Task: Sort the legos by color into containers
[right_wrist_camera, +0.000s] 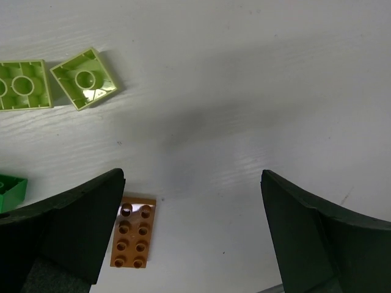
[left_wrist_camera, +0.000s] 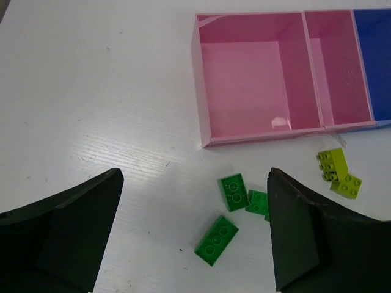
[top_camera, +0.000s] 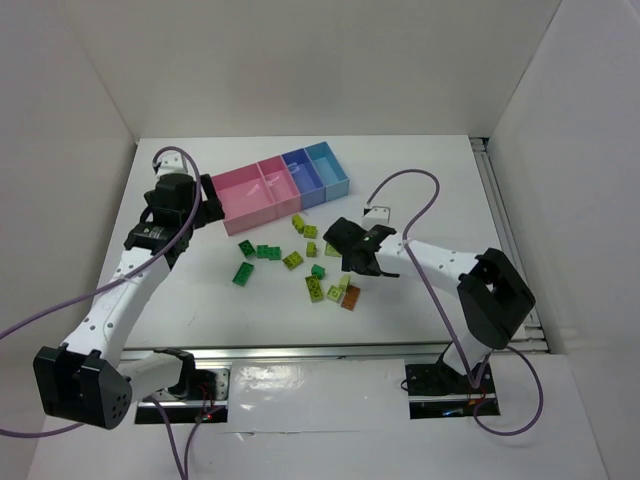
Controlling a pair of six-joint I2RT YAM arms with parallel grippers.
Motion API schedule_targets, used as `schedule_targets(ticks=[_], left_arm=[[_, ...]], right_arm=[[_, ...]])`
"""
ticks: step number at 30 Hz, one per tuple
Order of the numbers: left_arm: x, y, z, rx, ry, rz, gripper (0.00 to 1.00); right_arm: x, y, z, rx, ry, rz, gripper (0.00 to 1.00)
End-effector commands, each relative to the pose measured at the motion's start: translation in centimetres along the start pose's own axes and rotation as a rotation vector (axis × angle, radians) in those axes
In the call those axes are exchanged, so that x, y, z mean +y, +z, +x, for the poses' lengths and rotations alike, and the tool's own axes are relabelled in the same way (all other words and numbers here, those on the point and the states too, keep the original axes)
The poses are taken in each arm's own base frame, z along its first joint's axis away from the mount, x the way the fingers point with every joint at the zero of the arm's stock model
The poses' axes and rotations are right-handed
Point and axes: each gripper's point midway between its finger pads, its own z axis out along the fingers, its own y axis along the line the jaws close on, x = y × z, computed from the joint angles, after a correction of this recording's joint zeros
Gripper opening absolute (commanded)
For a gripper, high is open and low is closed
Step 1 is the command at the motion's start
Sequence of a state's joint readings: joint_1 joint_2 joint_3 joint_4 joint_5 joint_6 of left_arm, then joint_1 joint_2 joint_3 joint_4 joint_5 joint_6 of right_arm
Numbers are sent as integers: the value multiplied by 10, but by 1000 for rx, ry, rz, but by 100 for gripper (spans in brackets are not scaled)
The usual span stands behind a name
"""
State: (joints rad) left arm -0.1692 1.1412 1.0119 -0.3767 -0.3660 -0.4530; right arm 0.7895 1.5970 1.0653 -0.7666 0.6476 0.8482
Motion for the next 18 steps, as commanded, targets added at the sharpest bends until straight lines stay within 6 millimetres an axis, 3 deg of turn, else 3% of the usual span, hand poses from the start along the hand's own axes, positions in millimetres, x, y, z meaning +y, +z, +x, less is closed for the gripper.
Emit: schedule_targets(ticks=[1, 9, 11, 14, 15, 17, 18], left_arm=[[-3, -3, -15, -63, -27, -13, 100], [-9, 10, -15, -6, -154, -26, 100], [-6, 19, -4, 63, -130, -40, 100], [-6, 19, -4, 76, -115, -46, 100], [-10, 21, 9, 104, -105, -28, 97], [-23, 16, 17, 126, -136, 56, 91], [-36, 11, 25, 141, -131, 105, 83]], right_arm=[[-1, 3, -1, -44, 40, 38, 100], [5, -10, -9, -100, 37, -7, 100], [8, -10, -1, -89, 37, -39, 100], [10, -12, 5, -85, 50, -97, 100], [10, -16, 3, -94, 60, -126, 100], [15, -19, 5, -100, 49, -182, 100], [16, -21, 3, -107, 50, -206, 100]])
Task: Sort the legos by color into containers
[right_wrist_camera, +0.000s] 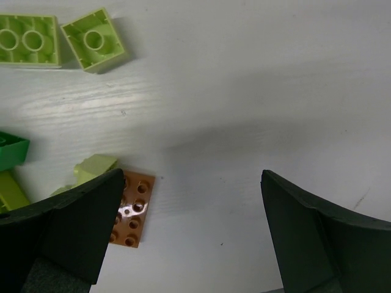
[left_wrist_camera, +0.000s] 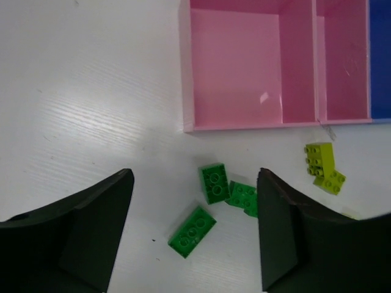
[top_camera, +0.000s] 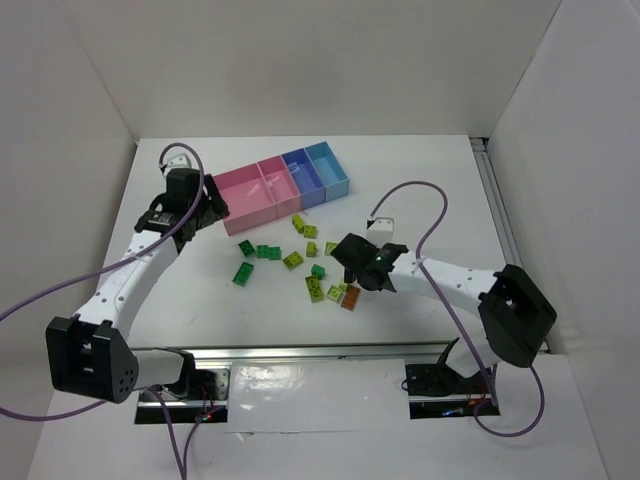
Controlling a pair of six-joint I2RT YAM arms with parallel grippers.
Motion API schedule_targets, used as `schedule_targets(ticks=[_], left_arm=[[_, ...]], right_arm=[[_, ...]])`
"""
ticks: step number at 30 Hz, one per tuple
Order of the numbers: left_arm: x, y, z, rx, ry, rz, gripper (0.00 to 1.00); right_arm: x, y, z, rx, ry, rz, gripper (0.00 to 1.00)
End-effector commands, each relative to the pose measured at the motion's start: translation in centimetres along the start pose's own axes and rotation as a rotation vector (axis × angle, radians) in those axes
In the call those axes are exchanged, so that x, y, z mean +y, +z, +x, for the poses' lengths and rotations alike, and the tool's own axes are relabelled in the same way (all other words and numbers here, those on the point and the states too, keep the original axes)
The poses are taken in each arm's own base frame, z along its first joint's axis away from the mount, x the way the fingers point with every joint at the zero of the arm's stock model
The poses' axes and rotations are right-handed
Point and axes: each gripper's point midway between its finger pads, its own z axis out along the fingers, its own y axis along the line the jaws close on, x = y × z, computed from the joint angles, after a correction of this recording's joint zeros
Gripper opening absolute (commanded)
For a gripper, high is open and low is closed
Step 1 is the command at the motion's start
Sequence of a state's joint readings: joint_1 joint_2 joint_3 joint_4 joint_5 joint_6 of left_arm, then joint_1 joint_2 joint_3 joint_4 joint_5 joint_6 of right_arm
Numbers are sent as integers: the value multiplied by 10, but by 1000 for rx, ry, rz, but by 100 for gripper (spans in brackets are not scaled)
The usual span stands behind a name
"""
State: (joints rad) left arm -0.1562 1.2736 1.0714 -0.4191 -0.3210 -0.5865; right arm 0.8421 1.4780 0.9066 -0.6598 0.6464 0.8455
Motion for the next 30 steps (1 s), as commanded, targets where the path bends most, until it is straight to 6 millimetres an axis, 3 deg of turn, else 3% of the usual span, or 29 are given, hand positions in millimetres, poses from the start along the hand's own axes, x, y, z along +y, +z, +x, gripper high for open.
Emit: schedule_targets(ticks=[1, 3, 6, 8, 10, 14, 17, 21, 24, 25, 30], left_arm=[[-29, -14, 24, 56, -15, 147, 80], [-49, -18, 44, 100, -8, 187, 76], [-44, -9, 86, 197, 7, 74, 71], [-53, -4, 108, 251, 34, 45, 67], [-51, 1, 122, 276, -3, -12, 57], [-36, 14, 135, 313, -40, -92, 53], [-21, 22, 148, 361, -15, -136, 68], [-20, 32, 166, 424, 54, -128, 89], [-14, 39, 186, 498, 83, -143, 97], [-20, 42, 188, 496, 94, -119, 97], [-11, 50, 207, 540, 137, -162, 97]], right_arm=[[23, -19, -25, -89, 64, -169, 100], [26, -22, -28, -119, 68, -212, 100], [24, -30, -39, -162, 85, -237, 100], [24, -36, -49, -191, 105, -240, 100], [18, -36, -51, -194, 96, -211, 100], [8, -42, -48, -187, 86, -184, 100], [-2, -44, -44, -186, 104, -174, 100], [-8, -42, -39, -189, 129, -164, 100], [-14, -36, -33, -169, 141, -112, 100], [-13, -37, -35, -166, 147, -110, 100], [-13, -35, -32, -145, 142, -85, 100]])
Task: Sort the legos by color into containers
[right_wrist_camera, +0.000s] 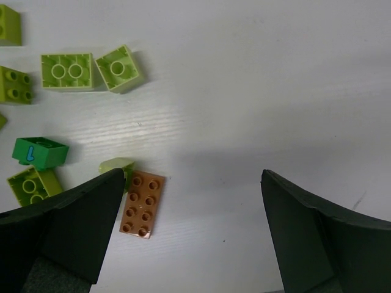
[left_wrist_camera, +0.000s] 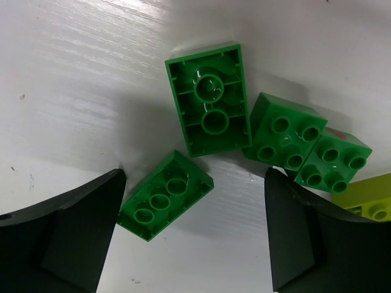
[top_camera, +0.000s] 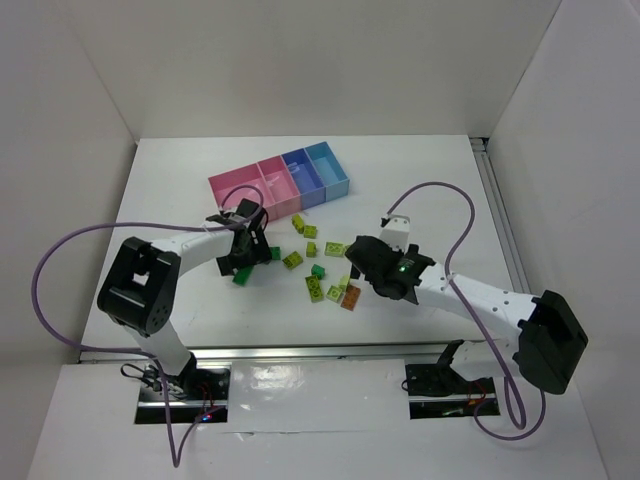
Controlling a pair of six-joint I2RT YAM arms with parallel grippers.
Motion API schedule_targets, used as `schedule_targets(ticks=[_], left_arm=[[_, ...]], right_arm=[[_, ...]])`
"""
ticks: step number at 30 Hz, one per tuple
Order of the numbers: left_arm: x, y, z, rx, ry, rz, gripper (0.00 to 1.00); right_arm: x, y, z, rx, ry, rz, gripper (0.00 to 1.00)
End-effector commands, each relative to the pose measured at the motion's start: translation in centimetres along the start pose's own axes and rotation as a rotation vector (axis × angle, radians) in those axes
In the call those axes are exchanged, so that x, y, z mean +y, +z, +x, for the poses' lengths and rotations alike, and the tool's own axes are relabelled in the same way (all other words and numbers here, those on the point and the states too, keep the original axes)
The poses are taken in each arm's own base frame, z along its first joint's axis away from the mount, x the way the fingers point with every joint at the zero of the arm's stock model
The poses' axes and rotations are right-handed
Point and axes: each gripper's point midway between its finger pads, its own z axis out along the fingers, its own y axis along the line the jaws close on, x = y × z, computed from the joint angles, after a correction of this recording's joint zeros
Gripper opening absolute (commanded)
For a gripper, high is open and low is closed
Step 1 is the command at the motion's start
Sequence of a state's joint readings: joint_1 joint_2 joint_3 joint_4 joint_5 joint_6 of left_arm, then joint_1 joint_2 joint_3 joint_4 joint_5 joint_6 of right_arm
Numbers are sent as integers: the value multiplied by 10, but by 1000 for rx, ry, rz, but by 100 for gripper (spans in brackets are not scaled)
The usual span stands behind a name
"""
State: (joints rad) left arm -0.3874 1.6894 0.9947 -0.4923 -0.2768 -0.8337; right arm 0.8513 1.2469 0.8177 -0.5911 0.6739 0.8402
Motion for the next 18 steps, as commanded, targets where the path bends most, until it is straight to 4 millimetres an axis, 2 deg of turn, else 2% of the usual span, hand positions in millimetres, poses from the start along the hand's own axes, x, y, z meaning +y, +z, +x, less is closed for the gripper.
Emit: schedule_targets(ticks=[1, 4, 7, 10, 16, 17, 18], left_arm=[[2, 8, 14, 48, 41, -12, 95], [-1, 8, 23, 53, 51, 4, 84], [-5, 2, 20, 31, 48, 18, 68], [-8, -2, 23, 46, 59, 20, 59], [-17, -6, 30, 77, 54, 37, 57], [-19, -7, 32, 78, 64, 41, 59], [-19, -7, 32, 78, 64, 41, 68]], right_arm=[[-3, -4, -7, -21, 21, 32, 100], [-3, -5, -7, -25, 27, 27, 100], [-4, -4, -9, -32, 27, 32, 100], [-4, -3, -6, -27, 20, 39, 100], [-2, 1, -2, -15, 13, 40, 100], [-2, 1, -2, -15, 13, 40, 100], [-2, 1, -2, -15, 13, 40, 100]])
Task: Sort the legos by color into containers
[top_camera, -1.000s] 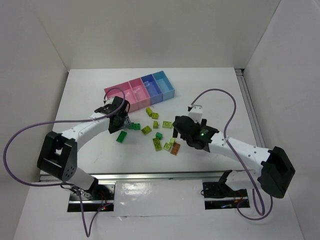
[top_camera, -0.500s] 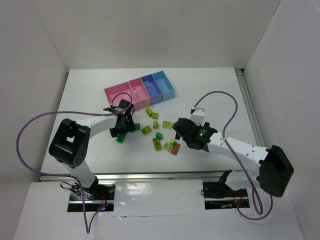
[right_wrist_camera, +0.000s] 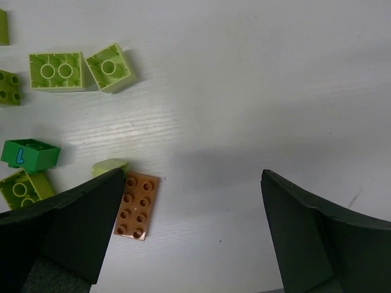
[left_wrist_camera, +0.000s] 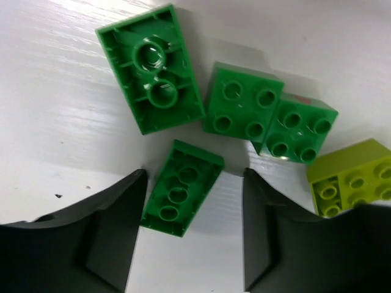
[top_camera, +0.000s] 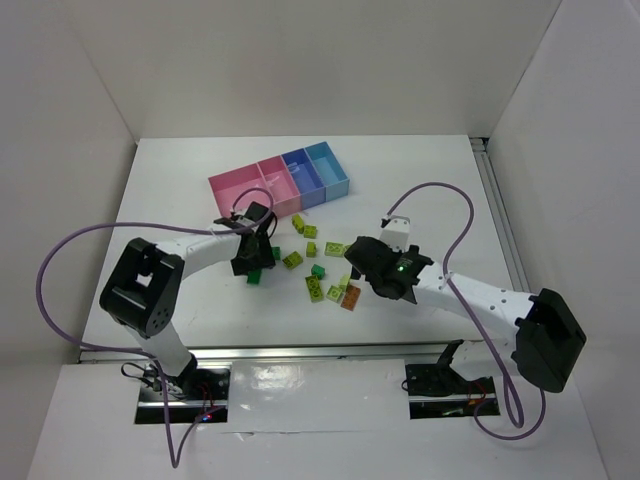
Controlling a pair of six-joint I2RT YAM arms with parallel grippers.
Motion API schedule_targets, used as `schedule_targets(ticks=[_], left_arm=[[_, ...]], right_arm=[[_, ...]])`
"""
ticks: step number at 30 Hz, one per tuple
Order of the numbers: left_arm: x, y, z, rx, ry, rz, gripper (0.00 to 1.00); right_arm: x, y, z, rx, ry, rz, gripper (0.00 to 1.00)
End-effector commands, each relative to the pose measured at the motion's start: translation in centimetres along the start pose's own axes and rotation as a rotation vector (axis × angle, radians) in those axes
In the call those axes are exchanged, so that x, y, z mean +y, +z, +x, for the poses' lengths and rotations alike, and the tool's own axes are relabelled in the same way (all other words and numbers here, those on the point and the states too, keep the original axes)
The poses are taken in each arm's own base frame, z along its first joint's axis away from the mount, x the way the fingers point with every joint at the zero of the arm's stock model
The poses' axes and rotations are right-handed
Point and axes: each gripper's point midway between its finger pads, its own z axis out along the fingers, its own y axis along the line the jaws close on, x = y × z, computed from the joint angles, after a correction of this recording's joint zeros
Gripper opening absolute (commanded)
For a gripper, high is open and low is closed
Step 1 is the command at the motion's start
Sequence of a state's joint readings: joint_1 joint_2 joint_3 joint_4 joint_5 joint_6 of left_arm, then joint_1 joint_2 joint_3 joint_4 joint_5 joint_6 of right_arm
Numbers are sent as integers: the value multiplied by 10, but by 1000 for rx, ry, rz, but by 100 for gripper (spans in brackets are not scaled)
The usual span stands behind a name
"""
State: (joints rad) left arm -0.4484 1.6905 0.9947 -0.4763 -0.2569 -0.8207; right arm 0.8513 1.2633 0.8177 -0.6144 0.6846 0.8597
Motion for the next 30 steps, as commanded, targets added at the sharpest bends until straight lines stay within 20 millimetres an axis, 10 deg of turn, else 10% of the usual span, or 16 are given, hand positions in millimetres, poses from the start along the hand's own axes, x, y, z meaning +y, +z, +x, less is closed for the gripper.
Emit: schedule_targets(ticks=[1, 14, 20, 30], left_arm=[[-4, -3, 21, 72, 7, -1, 71], [-17, -29, -3, -3, 96, 25, 26], [-29, -87, -68, -155, 76, 107, 26], [-22, -63, -190, -227, -69, 38, 26]], right_arm=[[3, -2, -7, -26, 19, 9, 100], [4, 0, -7, -26, -2, 9, 100], [5, -3, -13, -41, -10, 4, 100], [3, -8, -19, -42, -1, 18, 100]])
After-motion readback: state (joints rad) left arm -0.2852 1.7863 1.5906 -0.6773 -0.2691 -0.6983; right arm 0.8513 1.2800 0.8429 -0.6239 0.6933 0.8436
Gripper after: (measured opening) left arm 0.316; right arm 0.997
